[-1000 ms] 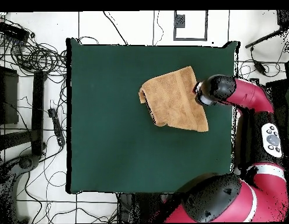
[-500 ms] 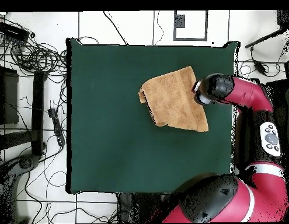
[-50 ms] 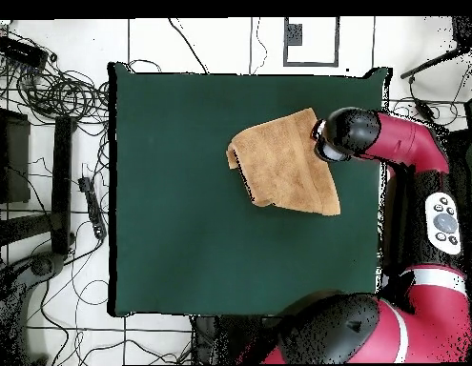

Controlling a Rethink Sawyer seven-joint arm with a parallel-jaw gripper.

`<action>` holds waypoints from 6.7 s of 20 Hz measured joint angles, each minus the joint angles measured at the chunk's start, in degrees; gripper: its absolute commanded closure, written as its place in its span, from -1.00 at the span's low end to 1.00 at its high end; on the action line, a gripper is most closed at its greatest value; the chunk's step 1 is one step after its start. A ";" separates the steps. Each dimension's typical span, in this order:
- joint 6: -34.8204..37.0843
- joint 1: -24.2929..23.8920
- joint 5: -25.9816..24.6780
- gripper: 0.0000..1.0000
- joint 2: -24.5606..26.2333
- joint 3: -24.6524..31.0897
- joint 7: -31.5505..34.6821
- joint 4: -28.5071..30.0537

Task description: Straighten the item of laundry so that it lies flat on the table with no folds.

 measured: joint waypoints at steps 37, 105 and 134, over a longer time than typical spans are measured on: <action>0.00 -1.63 1.57 -1.00 3.38 0.18 0.00 0.85; 11.05 -6.75 -1.59 1.00 6.64 -5.20 0.00 -7.70; -16.76 -10.93 -9.34 1.00 13.20 -0.82 0.00 -11.84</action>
